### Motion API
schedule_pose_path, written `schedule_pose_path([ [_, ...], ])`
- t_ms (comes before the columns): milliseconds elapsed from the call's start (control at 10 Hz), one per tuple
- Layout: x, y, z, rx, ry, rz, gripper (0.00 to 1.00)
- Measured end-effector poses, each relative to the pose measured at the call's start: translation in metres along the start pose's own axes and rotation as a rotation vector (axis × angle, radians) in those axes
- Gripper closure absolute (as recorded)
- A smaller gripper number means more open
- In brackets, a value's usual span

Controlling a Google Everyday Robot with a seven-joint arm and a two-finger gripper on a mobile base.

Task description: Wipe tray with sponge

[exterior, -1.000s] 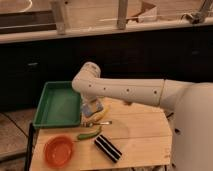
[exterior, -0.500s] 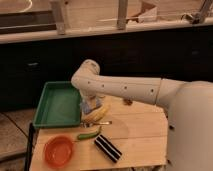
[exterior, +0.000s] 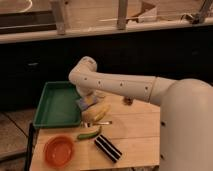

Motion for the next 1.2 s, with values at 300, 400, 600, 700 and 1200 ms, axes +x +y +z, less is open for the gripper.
schedule_pose_path([
  [300,-0.007,-0.015,0.010,0.008,-0.020,-0.033,1.00],
  [400,-0.009,-0.019,0.010,0.010,-0.026,-0.041,1.00],
  [600,-0.015,-0.026,0.016,0.013,-0.041,-0.057,1.00],
  [700,-0.017,-0.030,0.020,0.013,-0.049,-0.067,1.00],
  [1200,-0.028,-0.048,0.036,0.011,-0.079,-0.109,1.00],
])
